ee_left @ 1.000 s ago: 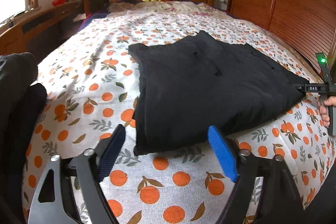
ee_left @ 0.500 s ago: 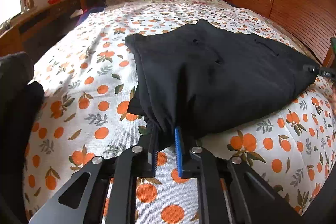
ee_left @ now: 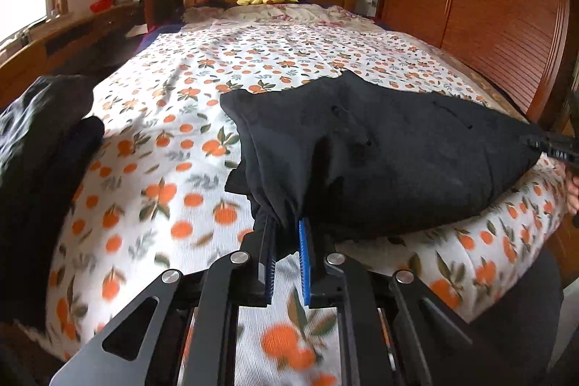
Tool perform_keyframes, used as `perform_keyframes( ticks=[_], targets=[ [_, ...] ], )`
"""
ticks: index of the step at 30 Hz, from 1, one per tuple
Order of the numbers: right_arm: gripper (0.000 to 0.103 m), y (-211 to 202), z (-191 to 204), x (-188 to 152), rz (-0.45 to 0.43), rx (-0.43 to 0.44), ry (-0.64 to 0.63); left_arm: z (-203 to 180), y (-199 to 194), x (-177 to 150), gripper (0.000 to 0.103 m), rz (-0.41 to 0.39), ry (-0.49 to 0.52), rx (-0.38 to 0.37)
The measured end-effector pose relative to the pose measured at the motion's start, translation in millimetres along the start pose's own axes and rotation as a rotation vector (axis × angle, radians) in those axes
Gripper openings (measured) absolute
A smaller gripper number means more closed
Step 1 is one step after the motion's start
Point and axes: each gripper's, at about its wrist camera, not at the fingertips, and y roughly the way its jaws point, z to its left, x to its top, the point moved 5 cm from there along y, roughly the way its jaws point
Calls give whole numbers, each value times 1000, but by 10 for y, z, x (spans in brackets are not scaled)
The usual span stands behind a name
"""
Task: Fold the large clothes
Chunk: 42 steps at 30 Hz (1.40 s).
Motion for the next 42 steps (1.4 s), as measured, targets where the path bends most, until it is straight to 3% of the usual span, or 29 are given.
perform_keyframes(
  ticks=[5, 8, 17, 23, 28, 35, 42],
  targets=[
    [18, -106, -74, -202, 5, 9, 36, -59, -145, -73, 12, 4, 6, 26],
    [46, -232, -167, -179, -41, -63, 33, -98, -153, -77, 12, 15, 24, 57],
    [46, -323, 69, 12, -106, 24, -67, -169, -173, 60, 12, 16, 22, 124],
    [46, 24, 631, 169, -108, 158, -124, -246, -187, 119, 12, 18, 12, 172],
    [46, 399, 1112, 181, -48, 252, -185, -284, -224, 160, 12, 16, 3, 193],
    [46, 783, 1385, -35, 29, 243, -266, -409, -312, 290, 10, -2, -3, 192],
    [44, 554, 1180, -57, 12, 248, -223, -682, -507, 506, 9, -45, 4, 205]
  ],
)
